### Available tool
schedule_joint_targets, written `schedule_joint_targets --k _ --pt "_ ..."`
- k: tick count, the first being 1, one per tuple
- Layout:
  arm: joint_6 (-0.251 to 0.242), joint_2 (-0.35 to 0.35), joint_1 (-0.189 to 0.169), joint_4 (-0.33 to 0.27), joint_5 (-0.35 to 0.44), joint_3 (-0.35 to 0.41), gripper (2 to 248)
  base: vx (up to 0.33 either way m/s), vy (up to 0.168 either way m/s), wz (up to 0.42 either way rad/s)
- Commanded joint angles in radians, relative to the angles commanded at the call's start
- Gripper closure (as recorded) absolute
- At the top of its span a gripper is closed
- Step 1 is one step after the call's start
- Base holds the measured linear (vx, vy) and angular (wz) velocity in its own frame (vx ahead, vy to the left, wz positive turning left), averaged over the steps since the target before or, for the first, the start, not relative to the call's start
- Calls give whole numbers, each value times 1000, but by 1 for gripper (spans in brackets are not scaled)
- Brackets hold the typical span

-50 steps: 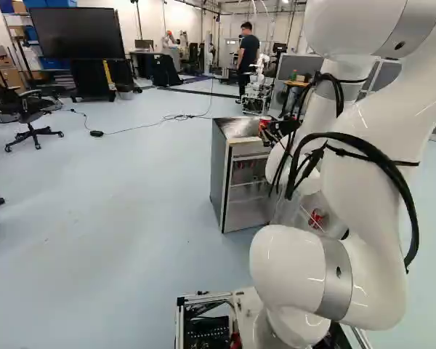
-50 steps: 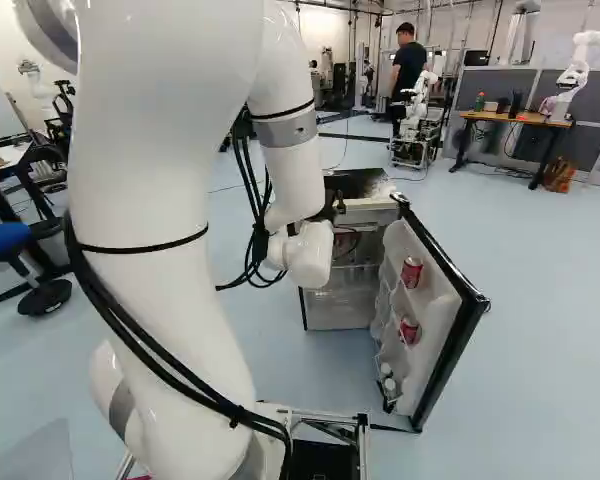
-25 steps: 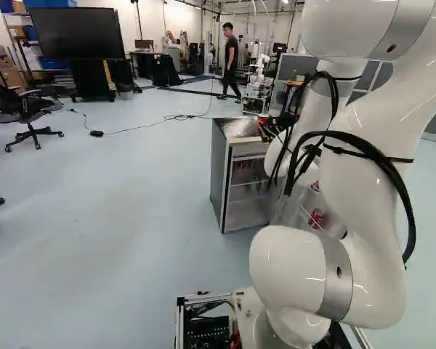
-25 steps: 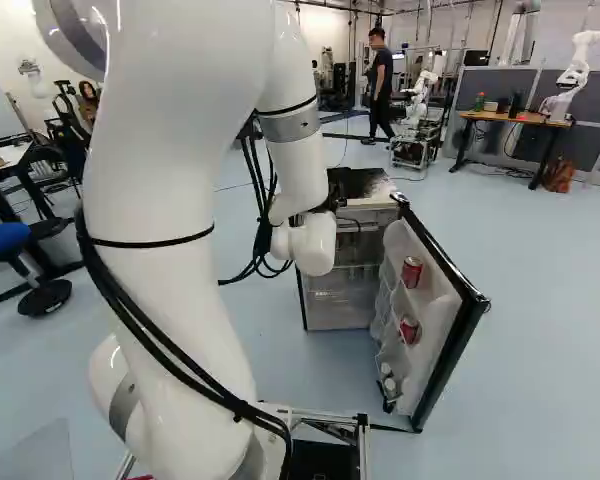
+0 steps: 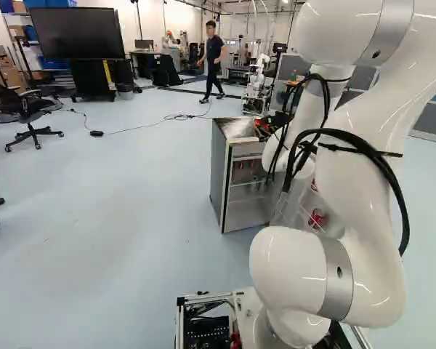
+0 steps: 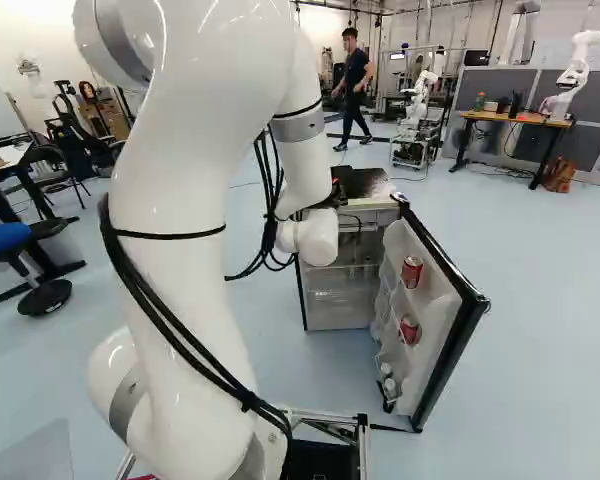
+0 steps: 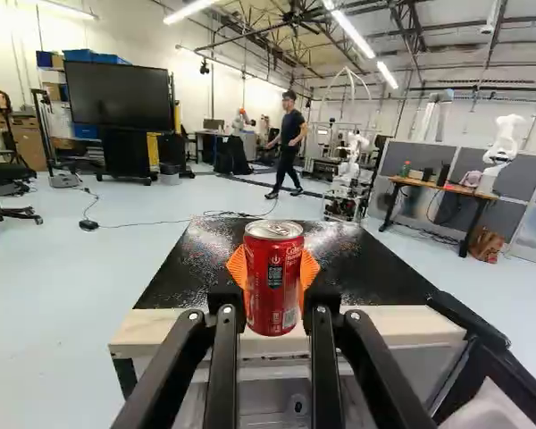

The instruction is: Grab a drink from the fridge

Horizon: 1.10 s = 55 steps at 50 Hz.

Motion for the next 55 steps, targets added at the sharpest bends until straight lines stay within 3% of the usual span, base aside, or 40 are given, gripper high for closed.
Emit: schedule_joint_targets --k 55 --pt "0 -213 82 0 -2 -257 172 0 0 0"
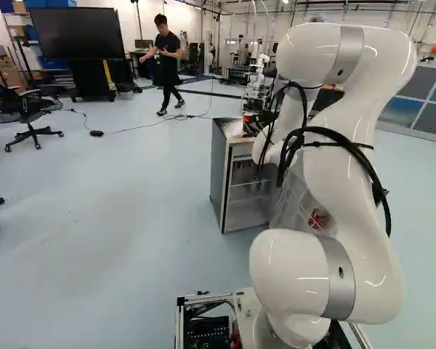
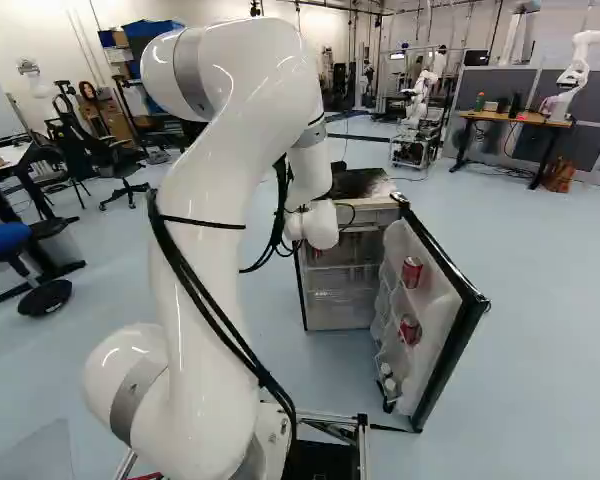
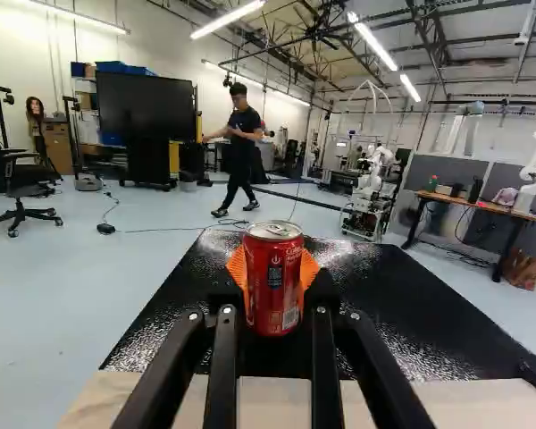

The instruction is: Grab a drink from the fridge

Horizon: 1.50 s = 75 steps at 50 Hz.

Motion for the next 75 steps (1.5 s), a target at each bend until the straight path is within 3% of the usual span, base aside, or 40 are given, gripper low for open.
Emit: schedule_joint_targets --k 30,31,35,36,40,41,46,47,51,52,75 --pt "0 -23 5 0 0 -25 165 0 0 0" --pt "0 -23 5 0 0 -25 134 0 0 0" --pt "0 -23 5 0 0 -25 134 0 0 0" --pt "0 -23 5 0 0 -25 99 0 0 0" --pt "0 -23 5 0 0 -25 99 0 0 0" --pt "0 -23 5 0 0 -25 63 0 0 0" --pt "0 -23 5 0 0 -25 63 0 0 0" --pt "0 -23 5 0 0 -25 26 0 0 0" --pt "0 -23 5 0 0 -25 26 0 0 0" --pt "0 -23 5 0 0 -25 3 0 0 0" --pt "0 61 4 0 0 91 3 0 0 0"
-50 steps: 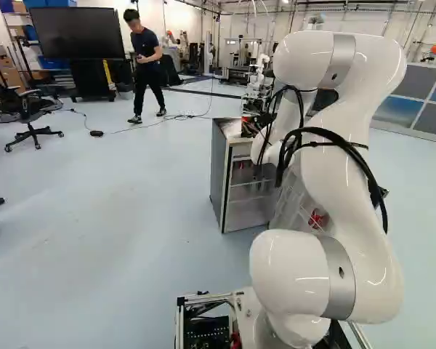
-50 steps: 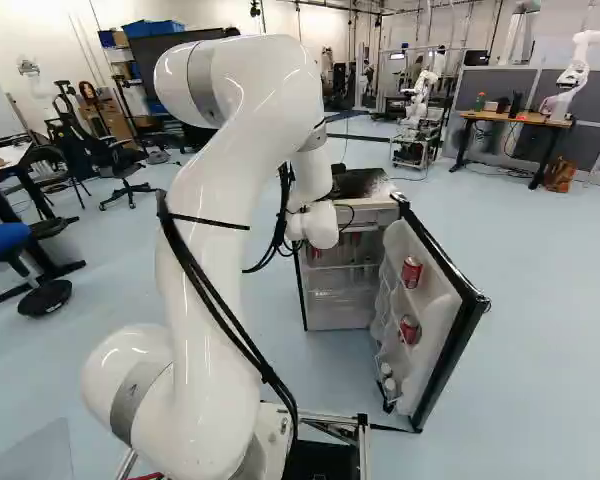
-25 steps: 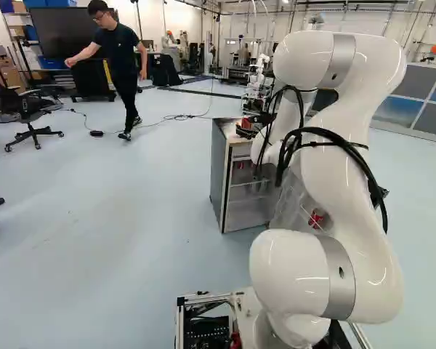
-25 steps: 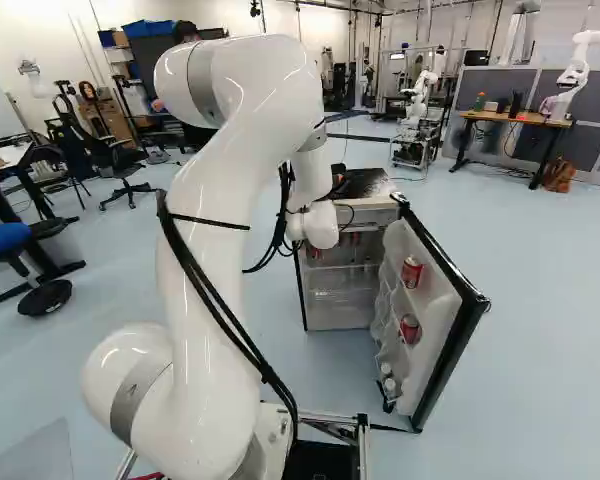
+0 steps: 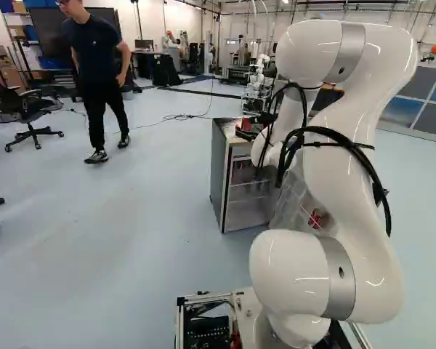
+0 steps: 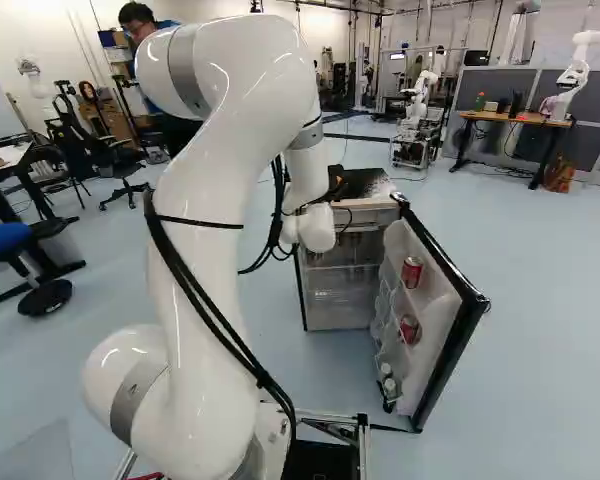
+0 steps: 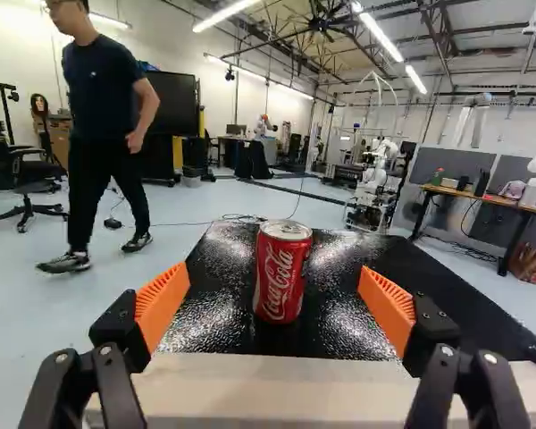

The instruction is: Grab a drink from the fridge

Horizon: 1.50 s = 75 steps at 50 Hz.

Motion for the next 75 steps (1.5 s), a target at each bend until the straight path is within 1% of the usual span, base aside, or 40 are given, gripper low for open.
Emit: schedule_joint_targets --k 11,20,31,44,57,67,75 --pt "0 70 -4 0 0 69 3 0 0 0" --pt "0 129 -16 0 0 122 3 0 0 0" --pt "0 195 -42 0 -4 176 3 0 0 0" --pt "0 262 -81 0 -35 221 3 0 0 0" --pt "0 309 -125 10 -52 242 3 0 0 0" --pt "0 324 -156 25 -65 233 3 0 0 0" --pt "0 331 -179 41 -97 220 3 0 0 0"
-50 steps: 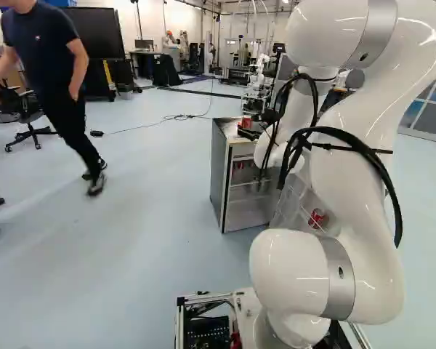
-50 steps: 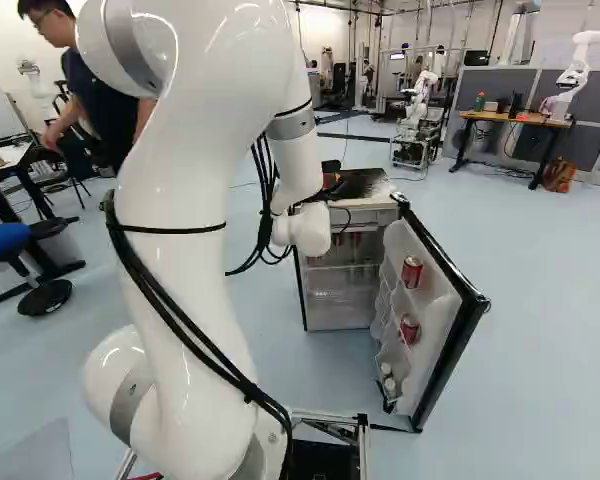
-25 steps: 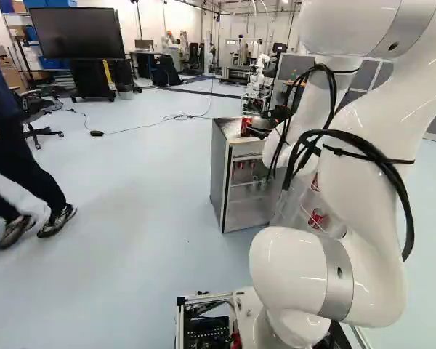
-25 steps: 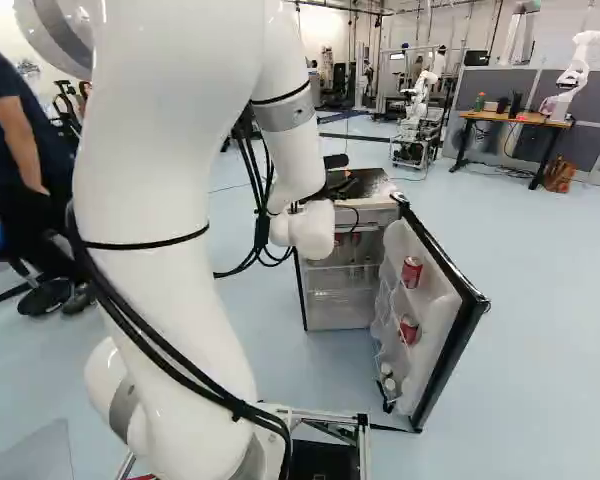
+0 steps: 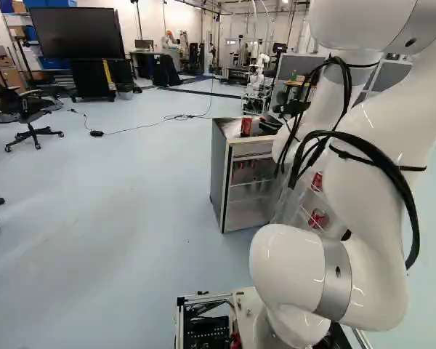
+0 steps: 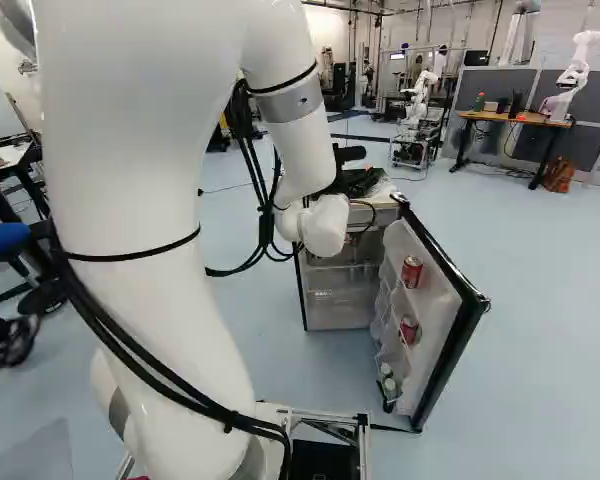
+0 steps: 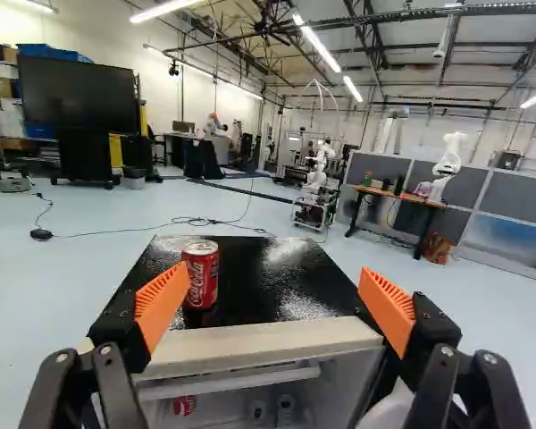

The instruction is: Grab a drink from the fridge

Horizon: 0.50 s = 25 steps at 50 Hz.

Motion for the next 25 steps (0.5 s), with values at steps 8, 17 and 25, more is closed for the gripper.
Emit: schedule_joint_targets --k 8,17,25 --pt "0 6 -23 18 -49 -15 3 0 0 0" --pt "0 13 -49 37 -106 -30 3 0 0 0" --pt "0 19 -72 54 -159 -43 3 0 0 0"
